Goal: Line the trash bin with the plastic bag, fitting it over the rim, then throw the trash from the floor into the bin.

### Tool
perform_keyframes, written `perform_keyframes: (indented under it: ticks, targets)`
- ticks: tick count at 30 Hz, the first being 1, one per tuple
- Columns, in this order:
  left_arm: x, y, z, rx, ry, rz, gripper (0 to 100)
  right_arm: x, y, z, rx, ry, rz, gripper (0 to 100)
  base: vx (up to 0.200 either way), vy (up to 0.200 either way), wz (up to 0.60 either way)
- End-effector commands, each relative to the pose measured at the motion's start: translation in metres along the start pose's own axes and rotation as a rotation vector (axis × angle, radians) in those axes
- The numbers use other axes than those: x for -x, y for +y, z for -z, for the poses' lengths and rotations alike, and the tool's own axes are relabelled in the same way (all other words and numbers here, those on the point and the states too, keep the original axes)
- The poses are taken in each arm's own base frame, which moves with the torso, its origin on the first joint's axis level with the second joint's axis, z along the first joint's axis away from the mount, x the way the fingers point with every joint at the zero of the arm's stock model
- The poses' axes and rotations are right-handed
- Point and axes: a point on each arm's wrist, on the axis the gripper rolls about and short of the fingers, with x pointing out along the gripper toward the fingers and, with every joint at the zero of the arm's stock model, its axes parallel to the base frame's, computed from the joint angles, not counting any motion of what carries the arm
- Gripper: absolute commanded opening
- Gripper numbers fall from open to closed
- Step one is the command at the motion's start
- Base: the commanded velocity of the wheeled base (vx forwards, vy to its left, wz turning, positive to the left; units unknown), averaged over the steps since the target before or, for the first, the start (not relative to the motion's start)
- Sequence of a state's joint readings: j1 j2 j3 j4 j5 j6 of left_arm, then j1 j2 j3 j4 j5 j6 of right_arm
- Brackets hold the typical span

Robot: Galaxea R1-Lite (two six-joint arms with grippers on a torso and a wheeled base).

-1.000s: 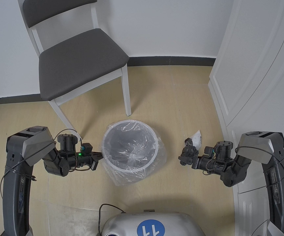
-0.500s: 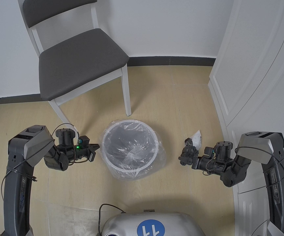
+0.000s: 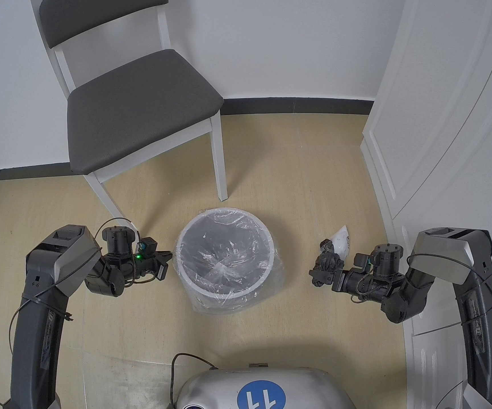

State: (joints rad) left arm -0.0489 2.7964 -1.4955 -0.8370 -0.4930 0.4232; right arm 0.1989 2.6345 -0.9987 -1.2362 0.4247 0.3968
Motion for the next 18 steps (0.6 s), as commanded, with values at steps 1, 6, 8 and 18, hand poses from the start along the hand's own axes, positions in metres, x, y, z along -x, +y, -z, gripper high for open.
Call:
perform_keyframes:
  ticks: [1,6,8,18]
  targets:
    - [-0.0029,-0.0045,0.0004,-0.003,-0.006,0.019,0,-0.0003,-0.0002,0.0008,-0.004,0.001,0.0,100,0.0,0.0,0.0]
    - [-0.0029,-0.0048,0.0008,0.017,-0.013,0.024,0,-0.0001,-0.0001,0.0006,-0.01,0.002,0.0,100,0.0,0.0,0.0]
    - [-0.0029,-0.0049,0.0008,0.03,-0.014,0.026,0,-0.0001,0.0,0.0006,-0.014,0.003,-0.001,100,0.0,0.0,0.0]
    - [-0.0007,0.0001,0.0016,0.012,-0.069,-0.011,100,-0.0001,-0.0001,0.0009,-0.021,0.006,-0.001,100,0.0,0.0,0.0]
